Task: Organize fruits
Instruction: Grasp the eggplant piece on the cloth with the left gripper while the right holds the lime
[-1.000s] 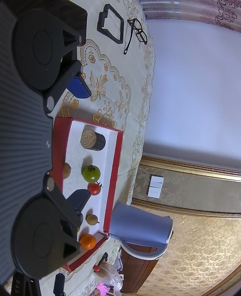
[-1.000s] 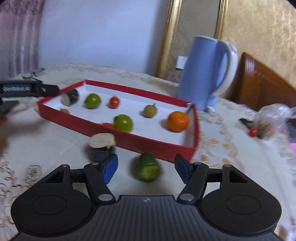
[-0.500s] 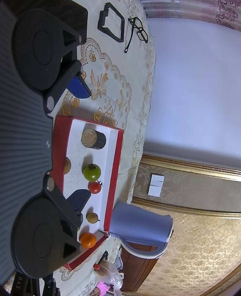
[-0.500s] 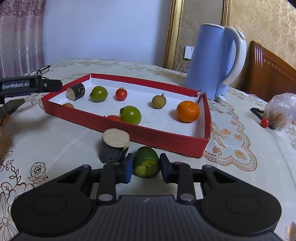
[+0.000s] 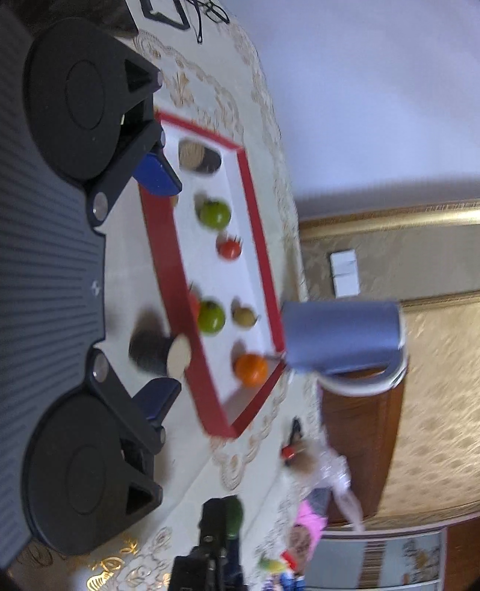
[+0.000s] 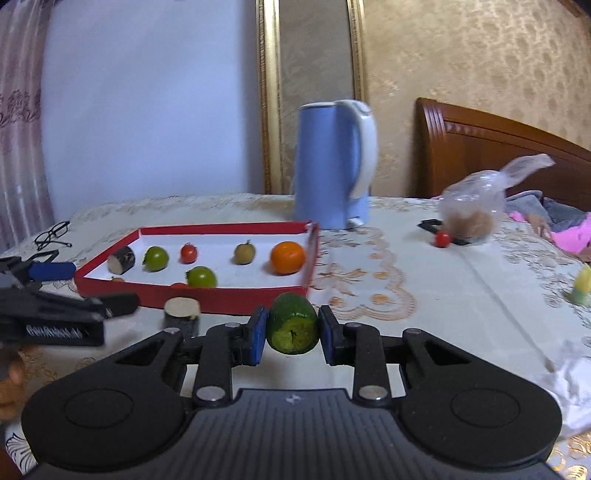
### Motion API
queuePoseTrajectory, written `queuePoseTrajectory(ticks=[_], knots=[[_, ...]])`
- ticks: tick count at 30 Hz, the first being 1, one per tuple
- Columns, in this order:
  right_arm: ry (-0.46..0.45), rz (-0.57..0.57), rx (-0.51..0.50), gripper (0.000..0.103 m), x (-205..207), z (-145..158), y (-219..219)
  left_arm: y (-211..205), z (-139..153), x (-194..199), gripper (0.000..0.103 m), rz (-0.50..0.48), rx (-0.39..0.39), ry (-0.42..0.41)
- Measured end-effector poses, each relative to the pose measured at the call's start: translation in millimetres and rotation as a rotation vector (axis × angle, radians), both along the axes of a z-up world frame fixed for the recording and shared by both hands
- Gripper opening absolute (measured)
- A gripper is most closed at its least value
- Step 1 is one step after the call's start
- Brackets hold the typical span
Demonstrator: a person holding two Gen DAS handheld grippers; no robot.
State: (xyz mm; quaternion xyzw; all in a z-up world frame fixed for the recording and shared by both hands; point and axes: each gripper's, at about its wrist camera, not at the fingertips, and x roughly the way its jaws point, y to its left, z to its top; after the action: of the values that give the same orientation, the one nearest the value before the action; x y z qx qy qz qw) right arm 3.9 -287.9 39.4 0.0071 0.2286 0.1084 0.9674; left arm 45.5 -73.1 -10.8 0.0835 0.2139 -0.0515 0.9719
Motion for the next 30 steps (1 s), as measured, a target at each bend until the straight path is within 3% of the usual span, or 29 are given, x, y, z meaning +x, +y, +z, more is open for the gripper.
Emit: queuePoseTrajectory(ticks=[4, 8, 13, 15, 16, 23, 30], knots=[[-0.008, -0.002, 0.012, 0.029, -4.3, -1.4, -8.2, -28.1, -12.9, 15.9, 0.103, 0.042, 0.059, 0.063], [-0.009, 0.003, 0.018, 0.029, -6.2, -4.0, -10.5, -38.8, -19.6, 29.9, 0.099, 0.054, 0.055, 0.114], [-0.002, 0.006, 0.027, 0.029, -6.7, -8.4, -11.2, -43.1, -22.0, 44.3, 0.070, 0.049, 0.017, 0.179], [-0.004, 0.008, 0.028, 0.029, -7.7, -9.0, -10.4, -40.9, -19.7, 45.4, 0.038, 0.008, -0.030, 0.205], [-0.004, 0.010, 0.028, 0.029, -7.8, -9.1, -9.7, -39.4, -18.5, 44.2, 0.033, -0.004, -0.047, 0.214], [-0.011, 0.032, 0.021, 0.029, -10.1, -5.7, -0.4, -24.7, -16.5, 34.5, 0.032, -0.031, -0.089, 0.209], [-0.029, 0.073, 0.012, 0.029, -12.8, 1.6, 17.3, 14.9, -1.0, 25.1, 0.031, -0.005, -0.141, 0.149]])
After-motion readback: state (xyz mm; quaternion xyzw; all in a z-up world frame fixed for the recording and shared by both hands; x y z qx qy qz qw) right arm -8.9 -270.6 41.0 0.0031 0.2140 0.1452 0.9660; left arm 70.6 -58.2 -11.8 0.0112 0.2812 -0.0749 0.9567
